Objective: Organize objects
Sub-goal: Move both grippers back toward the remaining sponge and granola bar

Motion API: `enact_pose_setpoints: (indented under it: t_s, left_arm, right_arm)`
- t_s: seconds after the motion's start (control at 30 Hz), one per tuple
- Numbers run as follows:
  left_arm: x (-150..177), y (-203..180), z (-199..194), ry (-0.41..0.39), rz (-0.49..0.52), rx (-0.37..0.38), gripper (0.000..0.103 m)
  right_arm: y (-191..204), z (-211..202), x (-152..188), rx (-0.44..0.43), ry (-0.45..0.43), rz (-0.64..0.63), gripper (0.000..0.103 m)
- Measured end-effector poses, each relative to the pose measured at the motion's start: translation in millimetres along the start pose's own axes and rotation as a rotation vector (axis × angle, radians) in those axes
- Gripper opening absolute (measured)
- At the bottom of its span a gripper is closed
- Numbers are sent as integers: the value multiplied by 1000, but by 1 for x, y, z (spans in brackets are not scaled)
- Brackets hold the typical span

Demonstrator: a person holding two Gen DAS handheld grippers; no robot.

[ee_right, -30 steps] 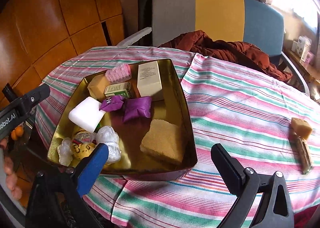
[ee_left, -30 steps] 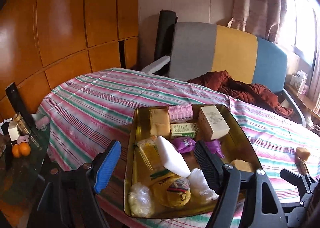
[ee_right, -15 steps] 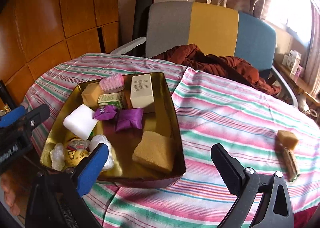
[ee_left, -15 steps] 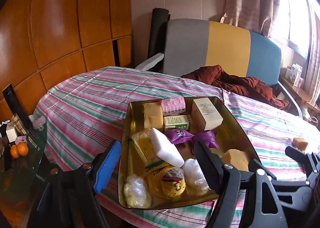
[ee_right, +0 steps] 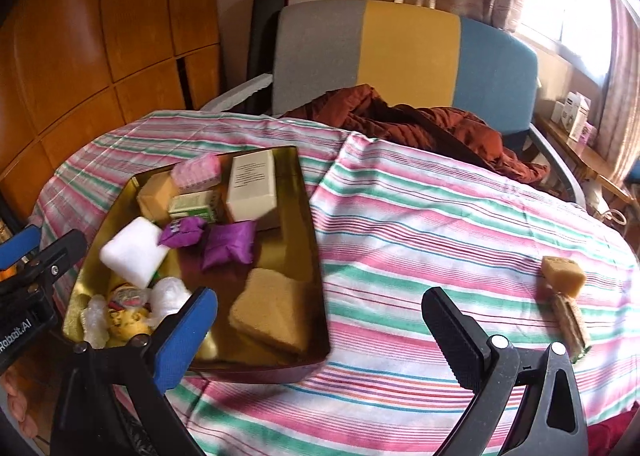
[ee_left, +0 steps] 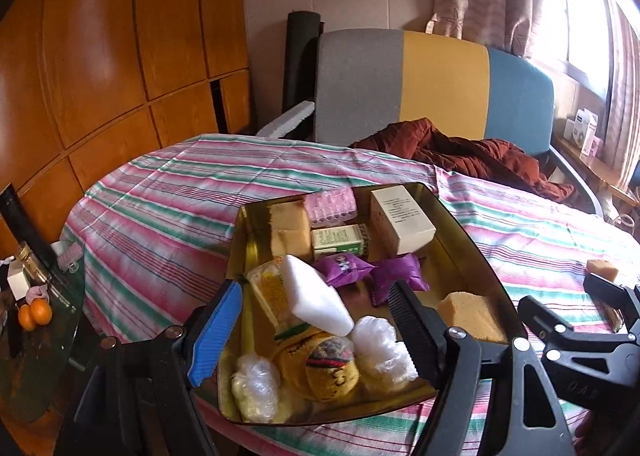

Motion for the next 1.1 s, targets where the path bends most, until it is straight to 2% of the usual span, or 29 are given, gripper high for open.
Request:
enact_pose_setpoints:
  t_s: [0.27,0.33,0.43,0.6,0.73,0.9,0.93,1.03,1.1]
  left_arm:
    - [-11,-41,2,-17,91,63,77]
    - [-12,-56,2,-23,127,110,77]
    - [-14,-78,2,-29,183,220,77]
    - [-17,-124,4,42,228,353,77]
    - [-16,-166,0,42,293,392,77]
    - [-11,-218,-2,41,400,372,77]
    - [-9,-228,-2,48,418,388,77]
    - [-5,-244,-2,88,419,498,77]
    - [-1,-258,0,108,423,533,77]
  right_arm:
    - [-45,2,0,37,27,72,103]
    - [-58,0,-1,53,31,86,103]
    - [-83,-4,-2,75,34,116,103]
    - [-133,-13,-5,117,37,194,103]
    - [-177,-22,-7,155,41,252,103]
    - [-231,-19,-1,200,119,299,103]
    - [-242,-16,4,210,151,301,103]
    - [-272,-4,21,243,231,305,103]
    - [-290,4,34,240,285,328,103]
Point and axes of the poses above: each gripper's, at about its wrist camera, not at the fingertips, and z roughly the way its jaws point, y to its left, x to its underside, the point moved 3 cm from there along z, roughly the way its jaws point, and after that the axes turned 5 degrees about -x, right-handed, at the moved point
